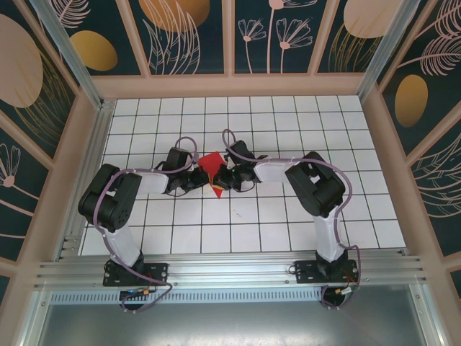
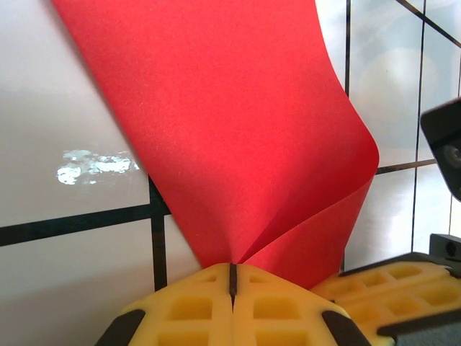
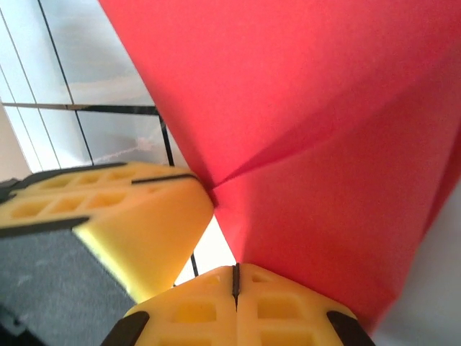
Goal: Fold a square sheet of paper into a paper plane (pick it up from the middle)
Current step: Third fold the triangle at the center of the table.
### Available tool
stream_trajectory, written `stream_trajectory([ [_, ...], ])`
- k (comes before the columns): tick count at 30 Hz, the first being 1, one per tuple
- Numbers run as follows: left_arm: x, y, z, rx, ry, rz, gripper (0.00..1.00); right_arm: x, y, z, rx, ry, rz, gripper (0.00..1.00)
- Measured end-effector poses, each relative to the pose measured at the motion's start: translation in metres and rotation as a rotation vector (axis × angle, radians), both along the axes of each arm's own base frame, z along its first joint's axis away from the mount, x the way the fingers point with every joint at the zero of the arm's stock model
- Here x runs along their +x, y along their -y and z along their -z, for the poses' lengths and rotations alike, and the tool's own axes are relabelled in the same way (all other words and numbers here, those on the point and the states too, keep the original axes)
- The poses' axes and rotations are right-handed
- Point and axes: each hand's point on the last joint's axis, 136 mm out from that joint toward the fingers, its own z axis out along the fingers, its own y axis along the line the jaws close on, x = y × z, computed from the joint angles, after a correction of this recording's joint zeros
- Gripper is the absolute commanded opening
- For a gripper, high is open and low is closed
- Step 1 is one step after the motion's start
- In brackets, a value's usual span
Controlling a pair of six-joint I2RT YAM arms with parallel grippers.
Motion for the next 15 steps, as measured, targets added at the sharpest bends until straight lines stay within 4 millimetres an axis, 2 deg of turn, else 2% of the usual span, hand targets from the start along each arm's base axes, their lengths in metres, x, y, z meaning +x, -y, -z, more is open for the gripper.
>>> stream_trajectory([
  [15,0.001,-0.001,0.000,0.011,0.004,-0.002,0.00,-0.026,0.009,-0.006,0.064,-0.011,-0.061,0.04],
])
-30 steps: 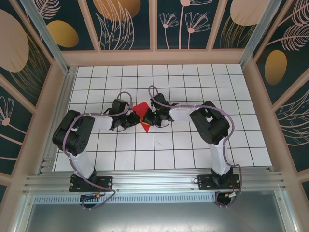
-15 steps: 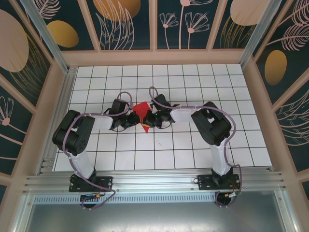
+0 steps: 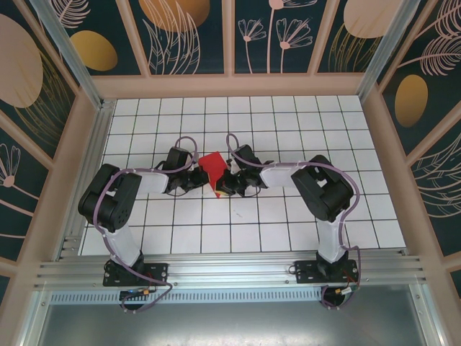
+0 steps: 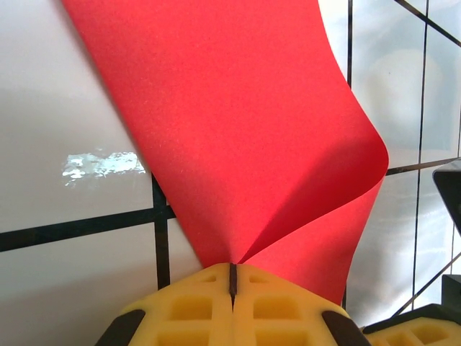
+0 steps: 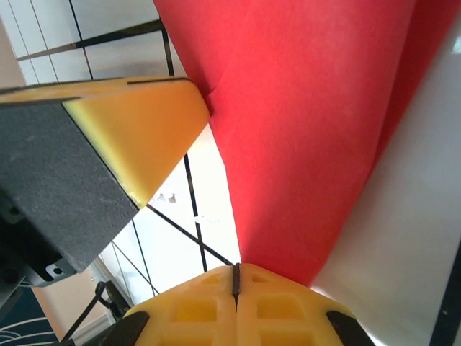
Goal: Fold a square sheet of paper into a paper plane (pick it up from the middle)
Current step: Third fold the triangle at the center of the table.
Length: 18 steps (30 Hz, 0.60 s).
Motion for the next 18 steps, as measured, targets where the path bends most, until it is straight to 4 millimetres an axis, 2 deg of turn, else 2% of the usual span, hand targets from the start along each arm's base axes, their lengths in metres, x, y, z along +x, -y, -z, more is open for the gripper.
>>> stream_trajectory([
  [18,0.0003,-0.0001,0.0001,0.001,0.000,-0.001,0.00,-0.0038,0.0018,0.0049,-0.008,0.005,-0.025,0.04],
])
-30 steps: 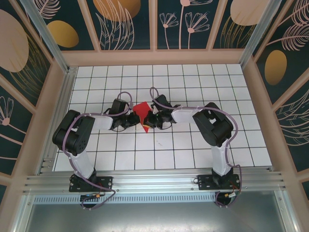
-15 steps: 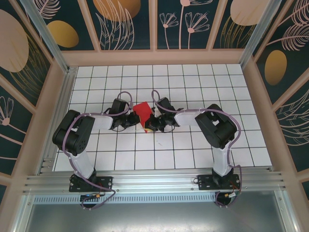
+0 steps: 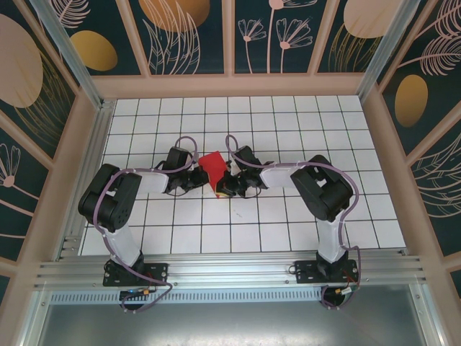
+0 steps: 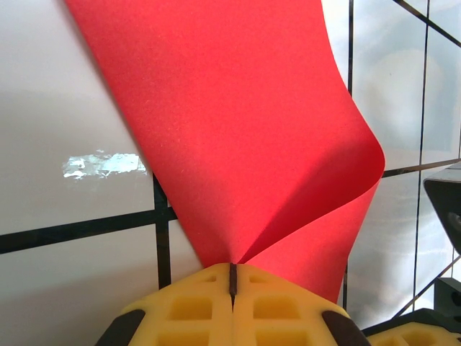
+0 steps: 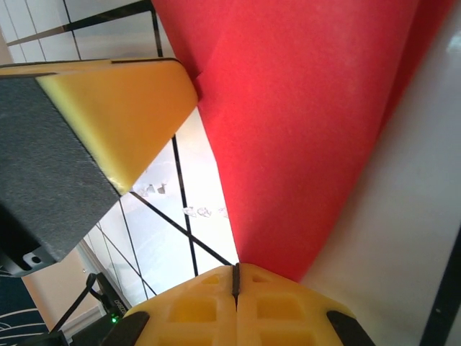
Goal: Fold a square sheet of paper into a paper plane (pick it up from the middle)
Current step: Third fold the triangle at the center of the table.
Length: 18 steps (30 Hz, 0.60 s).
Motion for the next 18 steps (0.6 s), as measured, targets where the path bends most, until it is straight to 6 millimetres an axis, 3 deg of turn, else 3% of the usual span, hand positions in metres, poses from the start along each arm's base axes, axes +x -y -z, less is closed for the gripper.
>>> stream_trajectory([
  [9,0.000,0.000,0.000,0.000,0.000,0.000,0.00,-0.001,0.000,0.009,-0.005,-0.011,-0.008,0.06],
  [18,0.000,0.000,0.000,0.000,0.000,0.000,0.00,0.004,-0.009,-0.001,0.053,0.020,-0.020,0.10],
])
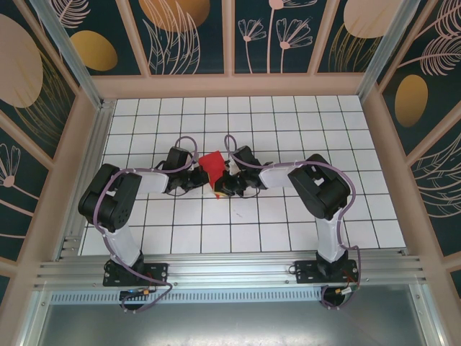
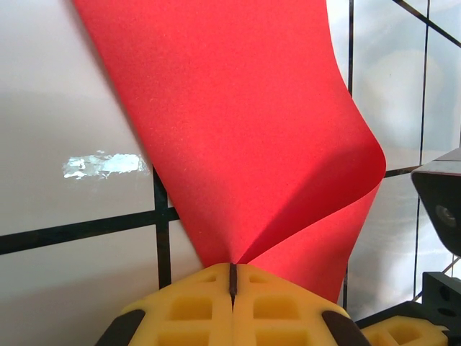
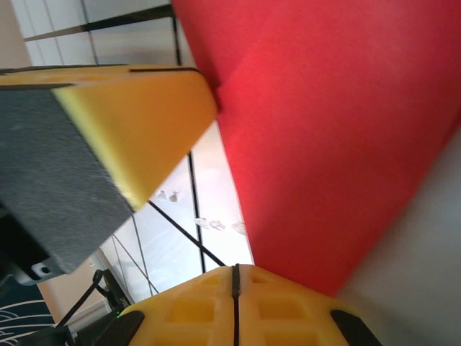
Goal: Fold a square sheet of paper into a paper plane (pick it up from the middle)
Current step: Third fold the triangle at the center of the table.
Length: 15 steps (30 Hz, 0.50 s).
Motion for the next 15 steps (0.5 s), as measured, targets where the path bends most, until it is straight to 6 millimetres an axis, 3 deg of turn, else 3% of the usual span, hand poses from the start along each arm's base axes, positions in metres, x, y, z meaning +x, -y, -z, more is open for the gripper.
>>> stream_trajectory([
  [15,0.0018,0.0001,-0.0013,0.003,0.009,0.003,0.00,-0.0062,0.0016,0.0029,0.017,-0.006,-0.012,0.12],
])
